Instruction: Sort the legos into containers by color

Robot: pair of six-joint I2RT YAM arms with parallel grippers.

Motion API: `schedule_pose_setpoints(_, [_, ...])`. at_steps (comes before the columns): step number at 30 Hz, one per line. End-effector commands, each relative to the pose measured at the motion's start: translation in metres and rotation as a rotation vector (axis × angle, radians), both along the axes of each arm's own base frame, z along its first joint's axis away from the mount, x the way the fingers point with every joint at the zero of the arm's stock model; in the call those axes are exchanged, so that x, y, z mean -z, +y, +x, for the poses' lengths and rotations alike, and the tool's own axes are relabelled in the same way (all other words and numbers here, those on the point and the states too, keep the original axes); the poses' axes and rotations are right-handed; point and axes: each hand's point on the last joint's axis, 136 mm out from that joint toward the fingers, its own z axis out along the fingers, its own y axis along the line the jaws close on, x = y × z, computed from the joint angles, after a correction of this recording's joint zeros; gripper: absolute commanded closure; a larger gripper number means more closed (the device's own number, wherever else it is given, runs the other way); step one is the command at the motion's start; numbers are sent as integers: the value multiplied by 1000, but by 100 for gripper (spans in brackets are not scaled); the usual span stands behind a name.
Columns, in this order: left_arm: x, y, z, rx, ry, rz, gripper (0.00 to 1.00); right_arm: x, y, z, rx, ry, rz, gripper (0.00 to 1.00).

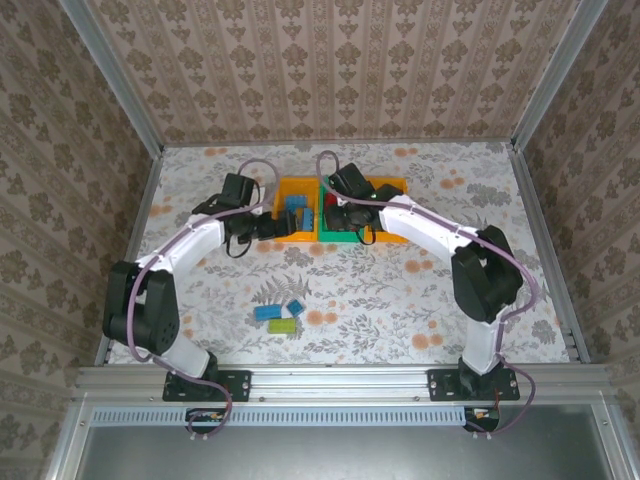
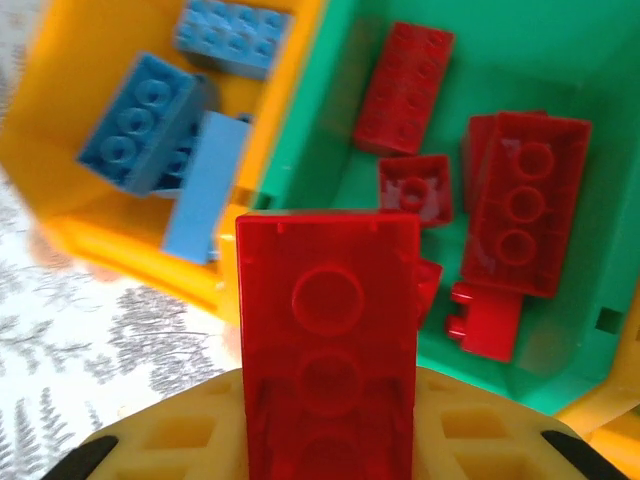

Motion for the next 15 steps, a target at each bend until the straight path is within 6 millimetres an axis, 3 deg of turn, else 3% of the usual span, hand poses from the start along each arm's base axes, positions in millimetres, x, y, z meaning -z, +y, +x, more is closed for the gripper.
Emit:
schedule_pose_setpoints(1, [2, 9, -16, 24, 7, 31, 0, 20, -18, 3, 118, 111, -33, 69])
schedule_pose_setpoints(6, [15, 8, -36, 36, 68, 58, 0, 25, -20, 19, 162, 125, -26, 66])
schedule_pose_setpoints(11, [23, 2, -54, 65, 91, 95, 0, 29, -17, 21, 156, 141, -31, 48])
schedule_pose_setpoints(15, [30, 6, -56, 40, 106, 108, 0, 23, -13, 19, 129, 131, -9, 34])
